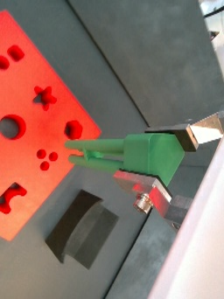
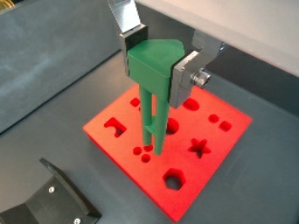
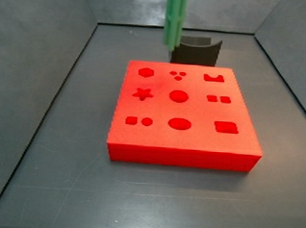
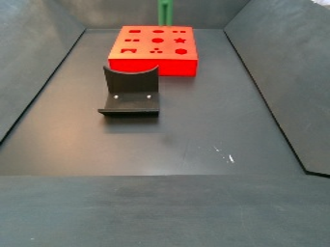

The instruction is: Insert the 3 prong object.

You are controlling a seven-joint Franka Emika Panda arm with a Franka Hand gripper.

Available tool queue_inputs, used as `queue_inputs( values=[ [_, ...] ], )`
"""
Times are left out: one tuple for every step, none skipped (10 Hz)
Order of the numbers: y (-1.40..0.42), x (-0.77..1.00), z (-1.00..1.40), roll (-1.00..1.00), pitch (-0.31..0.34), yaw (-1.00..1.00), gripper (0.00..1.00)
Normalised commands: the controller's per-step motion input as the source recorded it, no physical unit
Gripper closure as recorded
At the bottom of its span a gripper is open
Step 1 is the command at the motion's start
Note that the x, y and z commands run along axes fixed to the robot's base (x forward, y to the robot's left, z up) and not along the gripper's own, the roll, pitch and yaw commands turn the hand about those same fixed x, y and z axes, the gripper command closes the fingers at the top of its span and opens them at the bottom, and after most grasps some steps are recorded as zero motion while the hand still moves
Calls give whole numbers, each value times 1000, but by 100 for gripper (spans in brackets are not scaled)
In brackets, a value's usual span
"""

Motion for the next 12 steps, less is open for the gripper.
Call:
queue_inputs(
  values=[
    [0,609,-386,0,27,3,100],
    [0,606,-317,0,24,0,100],
    [0,540,-243,0,27,0,100],
    [0,489,-234,0,30,0,100],
    [37,246,-163,0,0,0,100],
    [0,0,0,0,-4,0,100],
    [0,0,-46,0,0,0,100],
    [23,-94,-389,0,-90,-54,100],
    [117,-166,-369,-10,-119,-86,100],
    [166,-149,-409,-100,-170,-74,100],
    [160,-89,-406,-94,-170,-37,100],
    [109,-34,-309,-64,-134,0,100]
  ],
)
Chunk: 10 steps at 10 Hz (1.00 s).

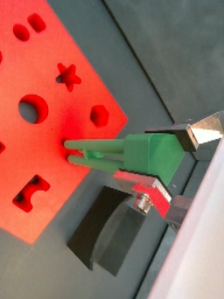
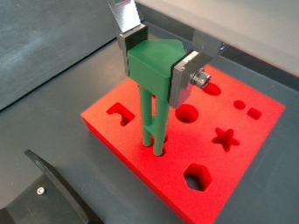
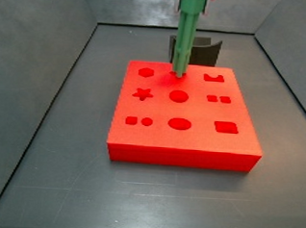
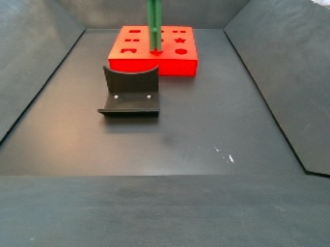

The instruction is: Insert the 3 prong object.

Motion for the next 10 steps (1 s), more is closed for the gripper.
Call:
queue_inputs(
  values=[
    [6,0,-243,-26,-97,0,100],
    [0,0,-180,-50,-94,0,100],
    [-34,0,-129,-14,-43,0,100],
    [-17,-134,-94,-13,-67,0,100],
    [-6,-191,-86,-3,-83,0,100],
    [-63,-20,-60,-4,-84,0,100],
    [-54,-51,-77,0,-90,6,100],
    [-31,0,-106,0,-84,17,100],
    [0,51,-157,0,-81,17,100],
    [-6,134,-146,0,-67,37,100]
  ],
)
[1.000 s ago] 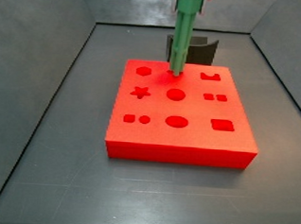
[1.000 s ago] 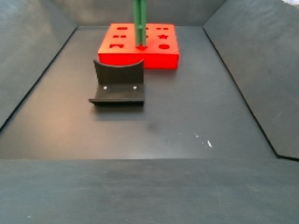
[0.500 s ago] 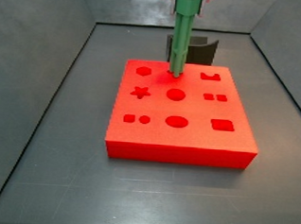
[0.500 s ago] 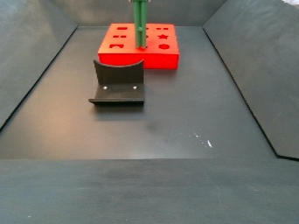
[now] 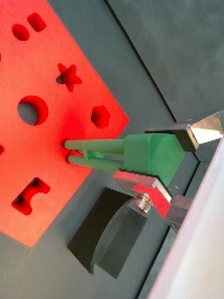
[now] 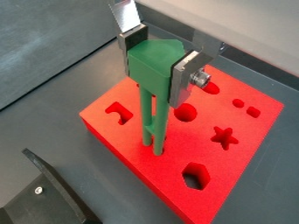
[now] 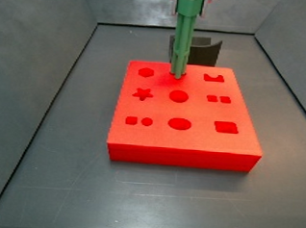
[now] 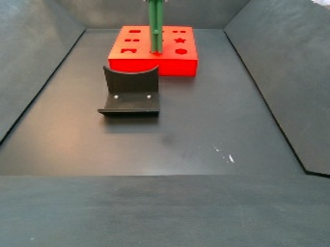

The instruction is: Insert the 3 prong object.

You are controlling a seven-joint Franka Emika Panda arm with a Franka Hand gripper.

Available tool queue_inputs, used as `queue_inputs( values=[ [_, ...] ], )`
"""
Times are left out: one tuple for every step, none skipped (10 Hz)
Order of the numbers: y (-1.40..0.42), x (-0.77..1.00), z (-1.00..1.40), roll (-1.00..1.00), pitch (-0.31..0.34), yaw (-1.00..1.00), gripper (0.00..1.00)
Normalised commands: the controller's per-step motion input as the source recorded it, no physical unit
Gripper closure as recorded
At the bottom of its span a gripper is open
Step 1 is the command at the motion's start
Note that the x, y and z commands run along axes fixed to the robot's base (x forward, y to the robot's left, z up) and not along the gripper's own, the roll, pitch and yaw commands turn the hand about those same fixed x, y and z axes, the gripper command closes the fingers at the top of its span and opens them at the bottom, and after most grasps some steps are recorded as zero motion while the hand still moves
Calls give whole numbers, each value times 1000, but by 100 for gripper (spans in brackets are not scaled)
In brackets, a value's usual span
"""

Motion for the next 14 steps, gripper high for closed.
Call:
queue_inputs(
  values=[
    [-86,131,-69,0,-41,57,100],
    [-83,46,-109,0,-50,17,100],
    [0,0,-120,1,-40,0,100],
    [0,0,0,16,0,0,100],
    [0,-154,-669,147,-26,-43,100],
    [0,-151,-786,94,-76,-43,100],
    [-29,-43,-654,107,-54,-17,100],
    [-71,0,-517,100,-27,0,100],
    [-83,0,-443,80,-20,0,100],
    [-83,0,-480,53,-43,0,100],
    [0,0,-217,4,-23,0,100],
    [0,0,0,6,0,0,100],
    [0,0,0,43,0,0,100],
    [0,0,0,23,0,0,100]
  ],
)
